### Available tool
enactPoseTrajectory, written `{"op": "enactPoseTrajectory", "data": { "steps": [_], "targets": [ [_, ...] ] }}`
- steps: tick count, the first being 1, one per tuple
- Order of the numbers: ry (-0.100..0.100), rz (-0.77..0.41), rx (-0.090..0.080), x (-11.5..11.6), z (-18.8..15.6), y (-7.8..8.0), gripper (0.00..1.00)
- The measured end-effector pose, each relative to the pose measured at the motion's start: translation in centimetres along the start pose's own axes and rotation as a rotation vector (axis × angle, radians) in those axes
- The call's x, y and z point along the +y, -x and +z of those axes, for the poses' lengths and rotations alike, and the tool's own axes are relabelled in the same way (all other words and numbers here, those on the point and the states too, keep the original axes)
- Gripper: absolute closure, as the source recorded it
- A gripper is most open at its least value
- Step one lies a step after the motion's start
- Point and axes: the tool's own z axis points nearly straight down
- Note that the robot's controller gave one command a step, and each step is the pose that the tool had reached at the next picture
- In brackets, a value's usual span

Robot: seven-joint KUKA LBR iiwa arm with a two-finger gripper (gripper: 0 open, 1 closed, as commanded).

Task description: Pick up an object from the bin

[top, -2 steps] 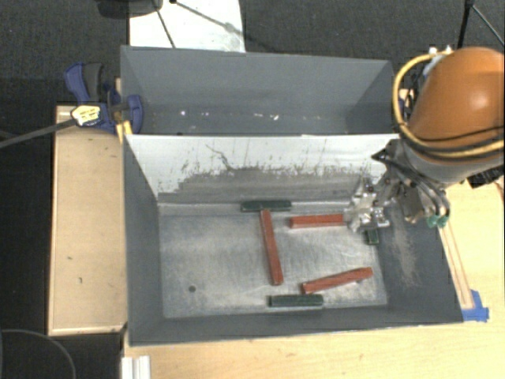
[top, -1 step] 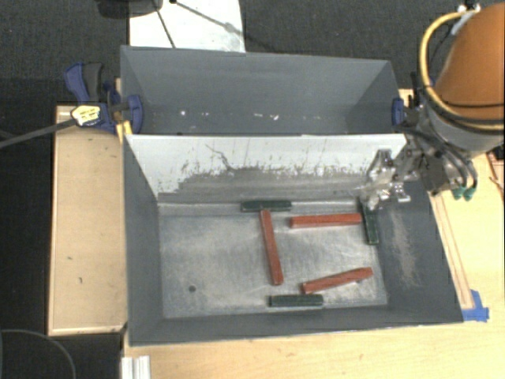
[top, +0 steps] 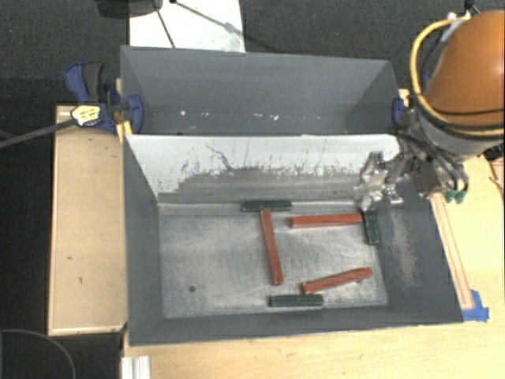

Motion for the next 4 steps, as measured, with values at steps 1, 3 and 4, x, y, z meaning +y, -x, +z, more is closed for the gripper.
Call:
{"op": "enactPoseTrajectory", "data": {
  "steps": [1, 3, 4],
  "targets": [
    [0.004, 0.017, 0.016, 1.7, 5.1, 0.5, 1.00],
    [0.005, -0.069, 0.018, 3.8, 17.6, -0.6, 0.00],
    [0.005, -0.069, 0.018, 3.8, 17.6, -0.6, 0.00]
  ]
}}
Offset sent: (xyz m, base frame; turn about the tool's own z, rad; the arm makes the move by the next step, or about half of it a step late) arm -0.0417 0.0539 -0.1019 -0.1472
